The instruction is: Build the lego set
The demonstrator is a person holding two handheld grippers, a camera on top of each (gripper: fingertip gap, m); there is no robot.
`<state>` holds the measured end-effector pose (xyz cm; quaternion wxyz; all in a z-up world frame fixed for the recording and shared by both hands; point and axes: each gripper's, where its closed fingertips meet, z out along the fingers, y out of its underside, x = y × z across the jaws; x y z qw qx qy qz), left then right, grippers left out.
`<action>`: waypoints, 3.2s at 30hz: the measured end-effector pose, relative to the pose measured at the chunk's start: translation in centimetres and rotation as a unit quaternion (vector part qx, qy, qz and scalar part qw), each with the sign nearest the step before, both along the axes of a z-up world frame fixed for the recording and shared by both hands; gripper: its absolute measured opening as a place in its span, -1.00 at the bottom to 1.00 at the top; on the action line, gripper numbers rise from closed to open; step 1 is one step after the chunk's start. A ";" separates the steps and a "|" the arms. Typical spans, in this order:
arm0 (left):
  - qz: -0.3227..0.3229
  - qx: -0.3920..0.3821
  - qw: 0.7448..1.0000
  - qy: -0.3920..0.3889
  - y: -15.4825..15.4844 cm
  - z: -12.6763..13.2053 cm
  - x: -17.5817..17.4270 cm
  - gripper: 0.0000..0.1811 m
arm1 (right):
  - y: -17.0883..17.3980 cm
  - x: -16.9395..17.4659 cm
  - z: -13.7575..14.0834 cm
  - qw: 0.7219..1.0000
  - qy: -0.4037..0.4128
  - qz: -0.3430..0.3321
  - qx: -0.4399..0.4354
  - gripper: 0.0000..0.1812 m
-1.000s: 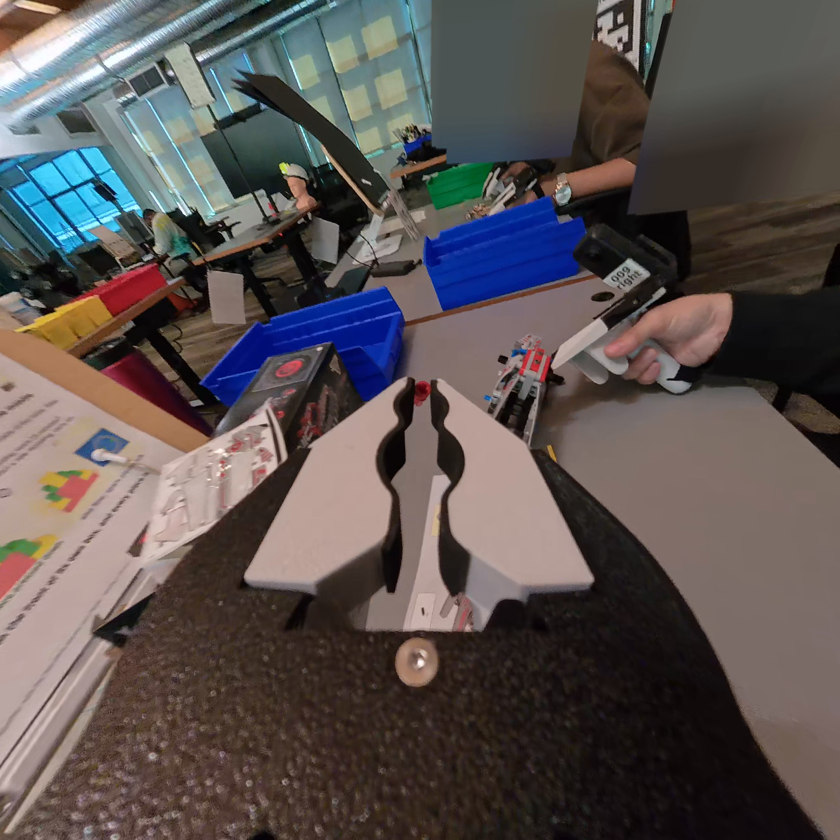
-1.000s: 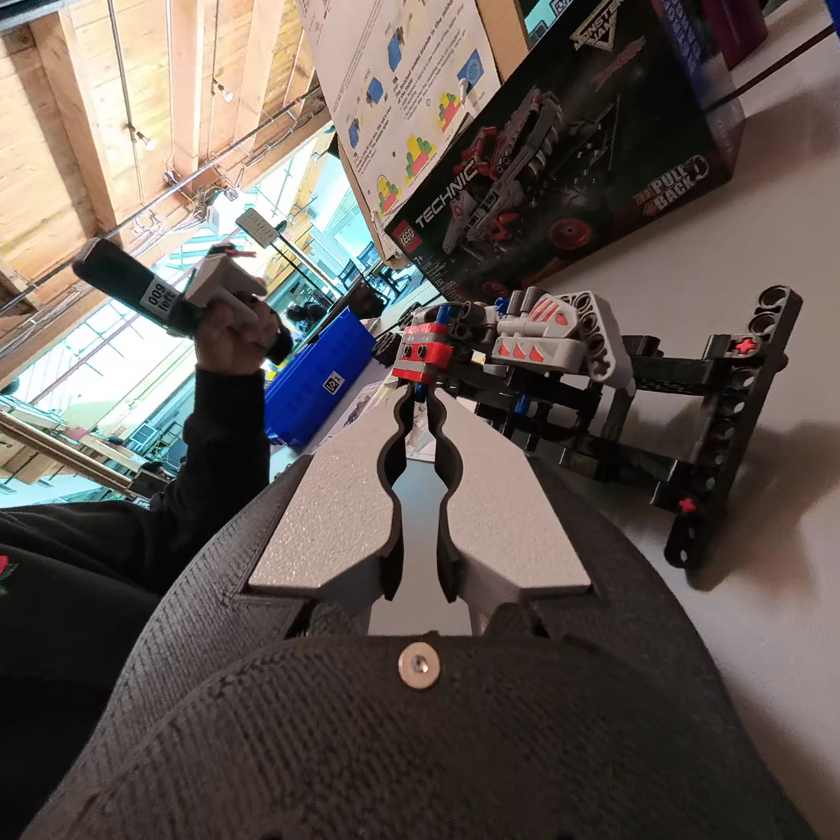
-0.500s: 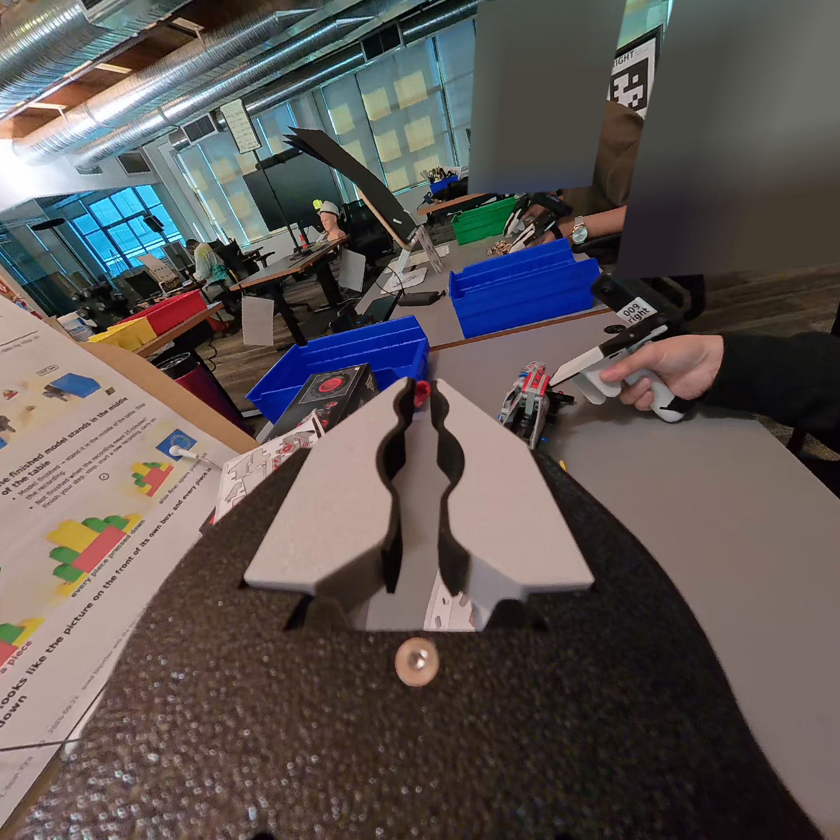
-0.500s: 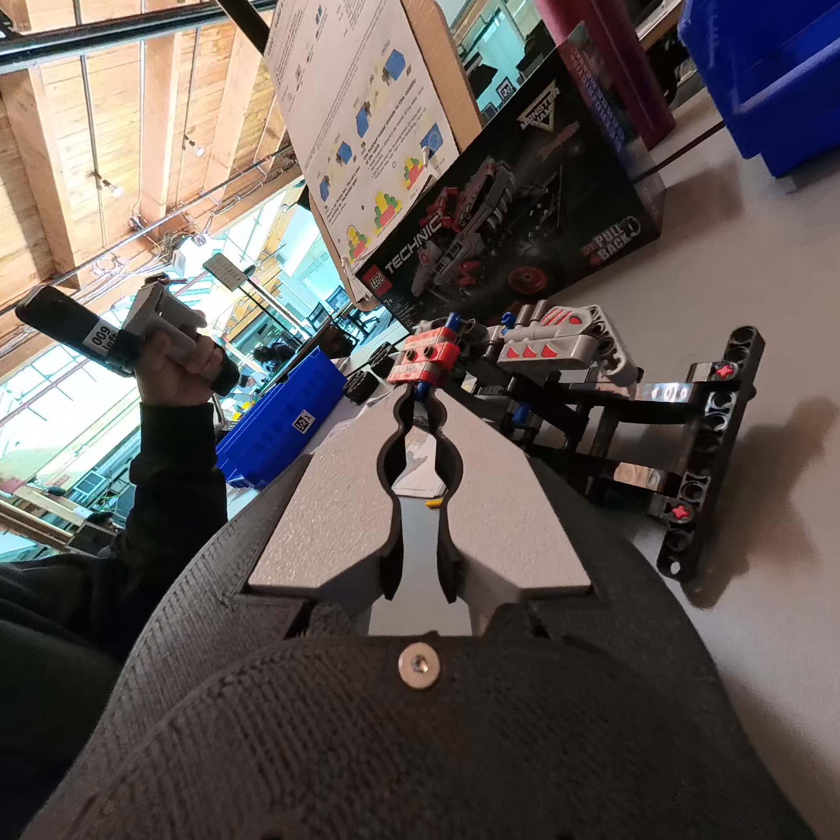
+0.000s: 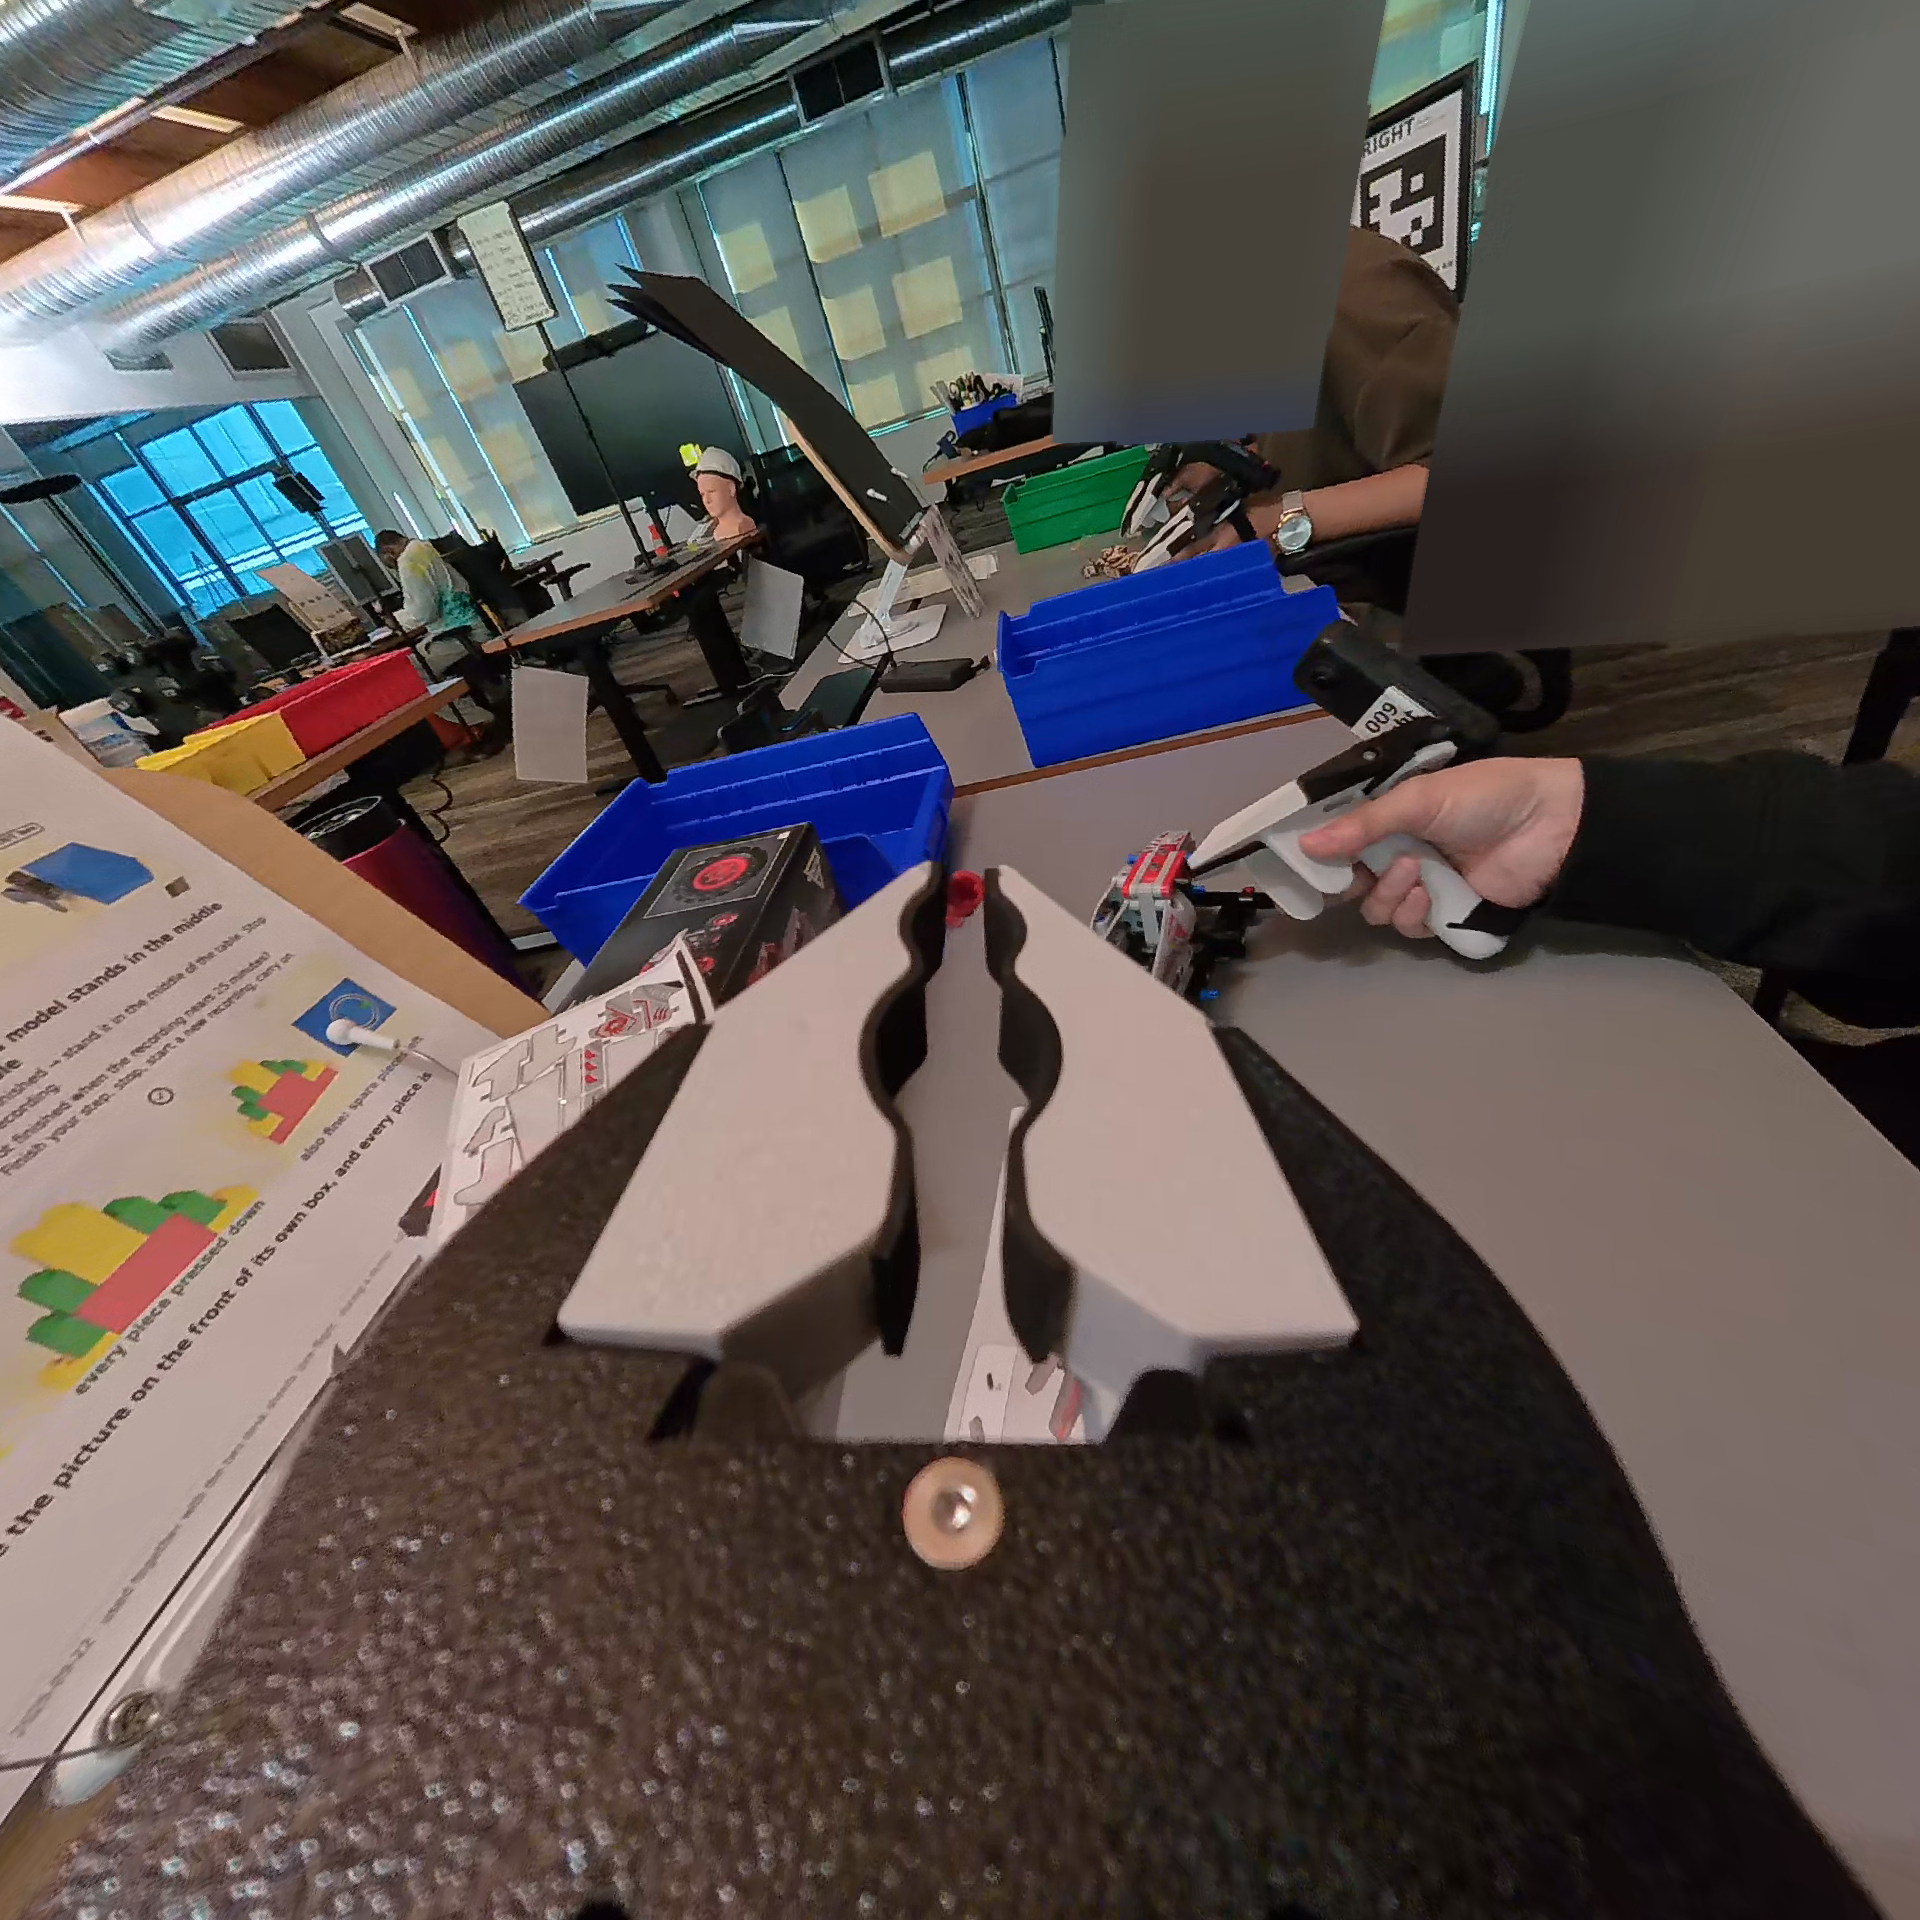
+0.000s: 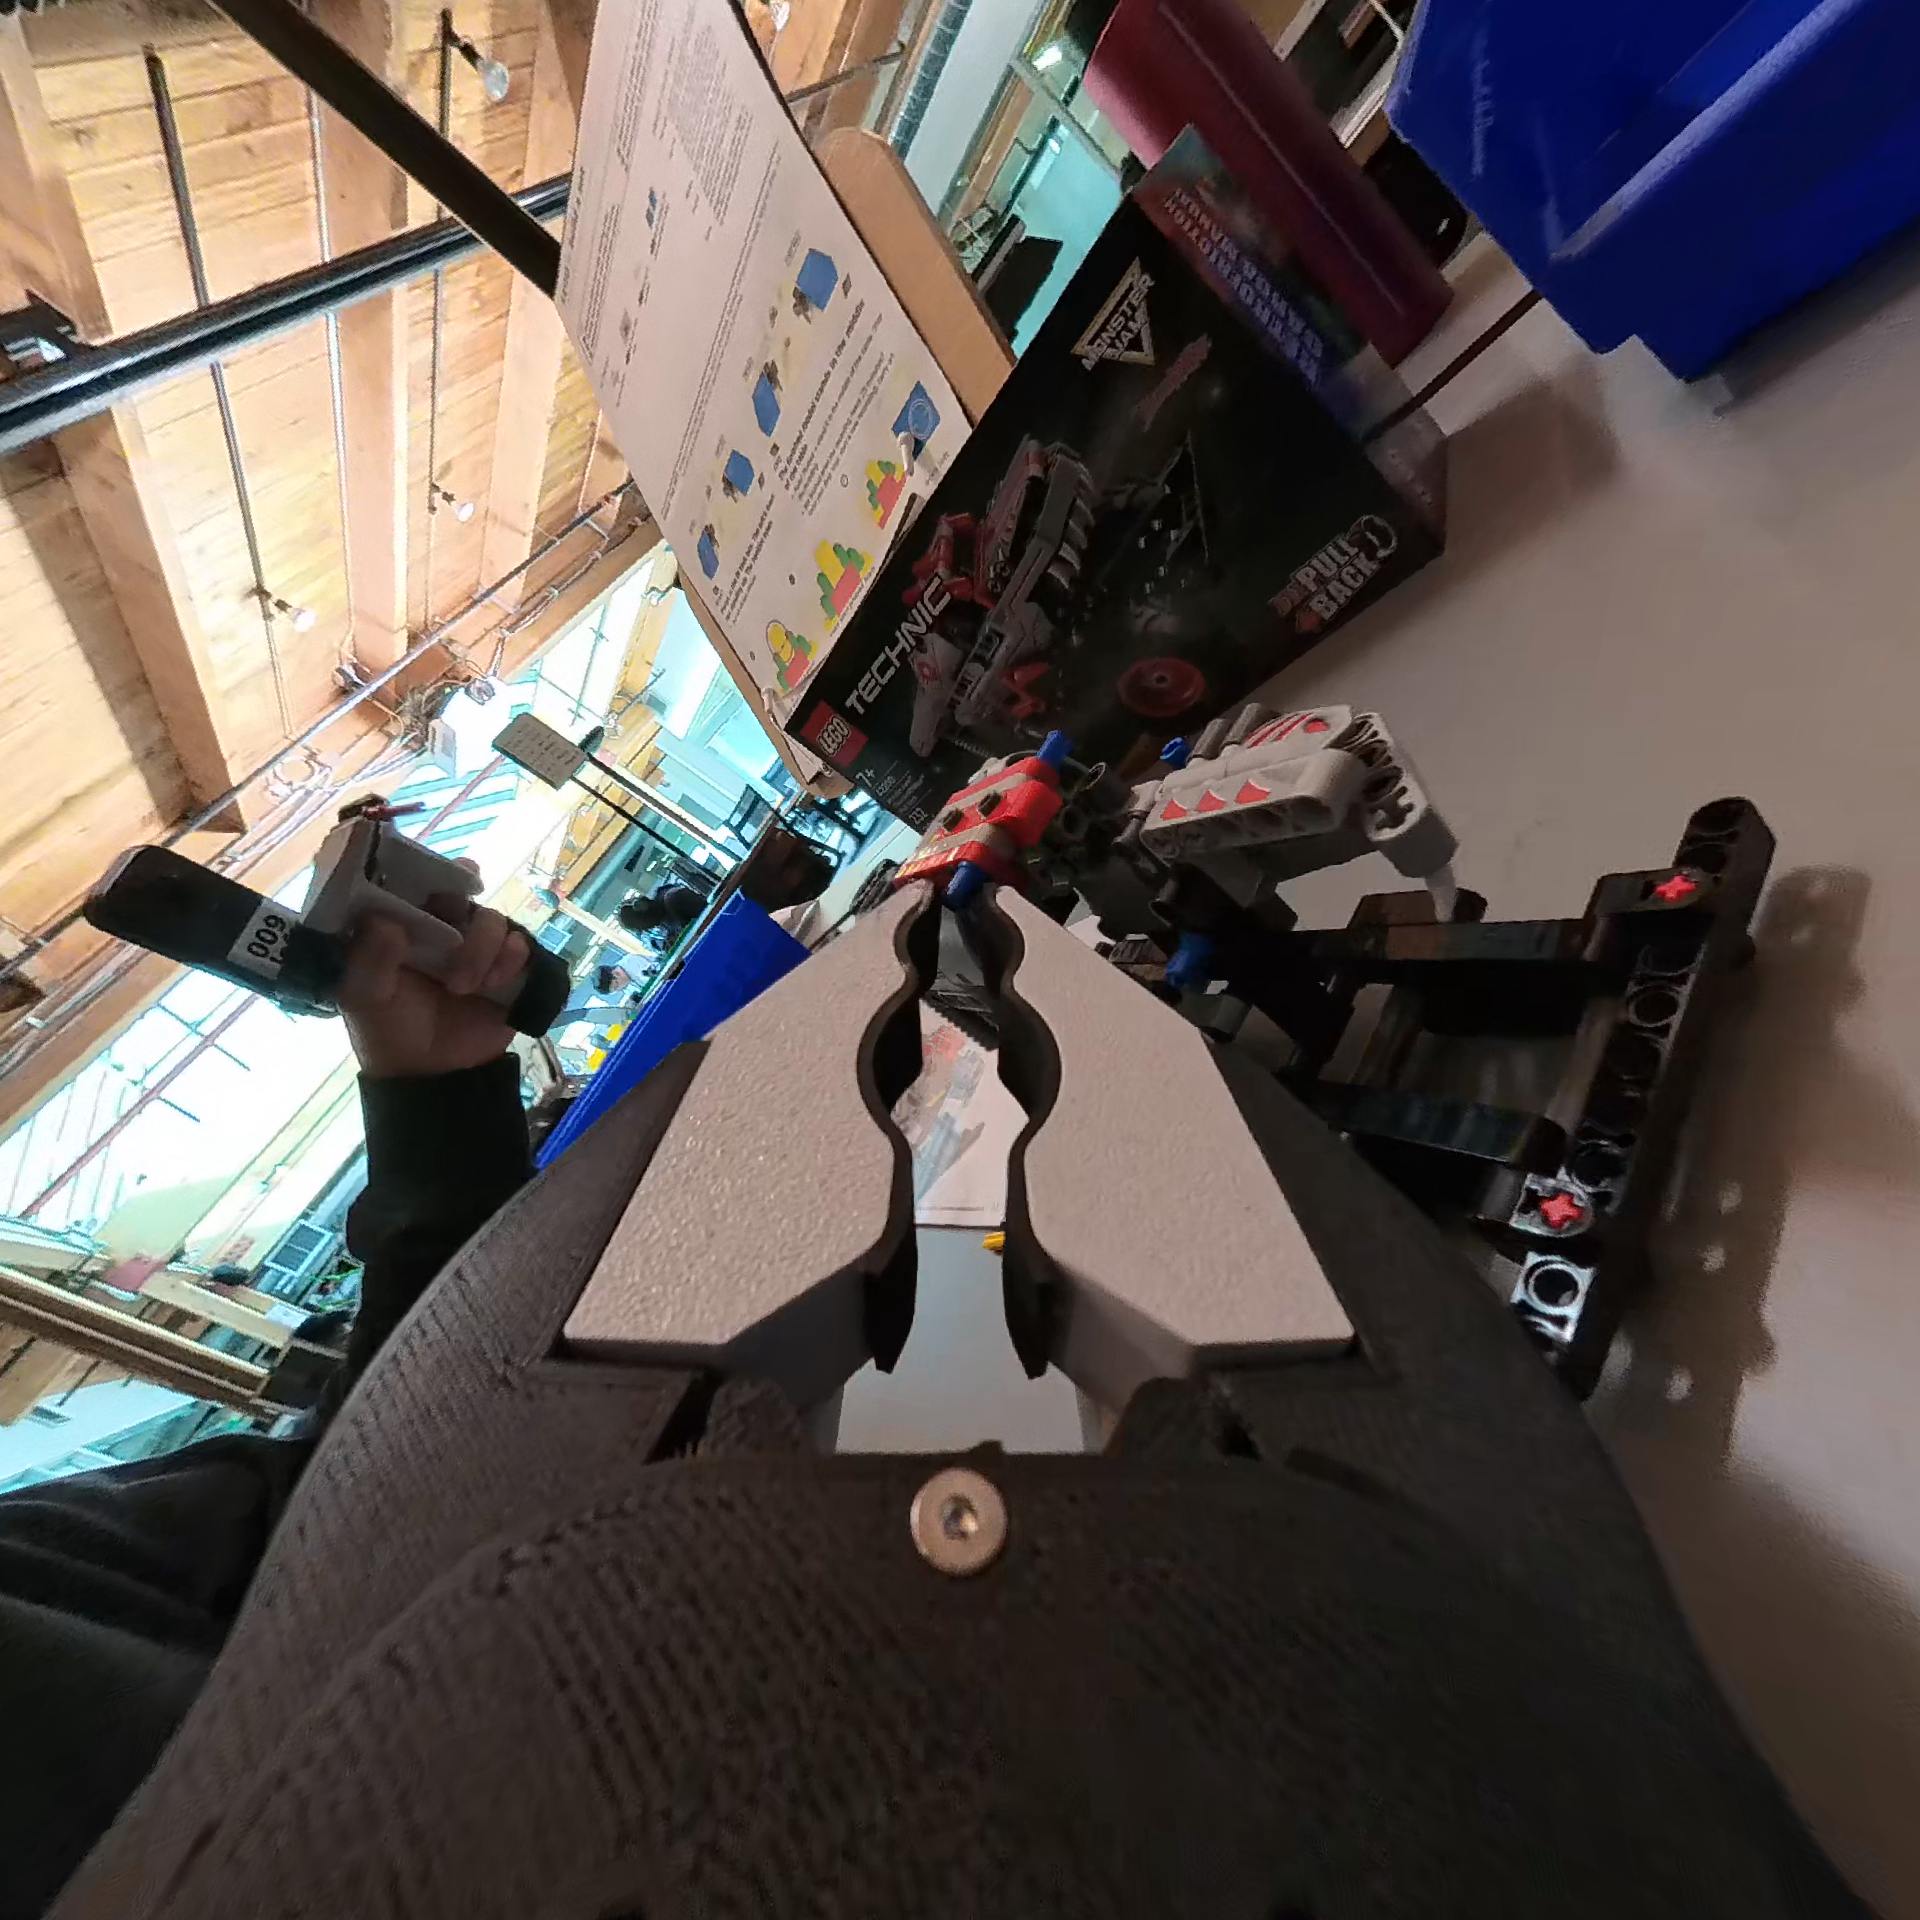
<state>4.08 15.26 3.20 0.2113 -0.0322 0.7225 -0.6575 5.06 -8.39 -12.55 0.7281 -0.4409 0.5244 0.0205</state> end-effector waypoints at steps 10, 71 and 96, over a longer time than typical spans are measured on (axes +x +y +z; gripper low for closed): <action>-0.006 0.000 1.000 0.004 -0.4 -0.2 0.0 -0.95 | -4.8 -1.9 0.1 0.999 0.004 -0.047 -0.006 -0.84; -0.196 0.070 0.967 0.150 -19.5 -5.2 0.7 -0.95 | -0.4 0.8 0.5 0.992 0.011 -0.015 0.123 -0.76; -0.428 -0.014 0.850 0.307 -24.4 -6.1 -1.0 -0.95 | -0.1 -3.0 3.7 0.977 -0.098 0.148 0.116 -0.92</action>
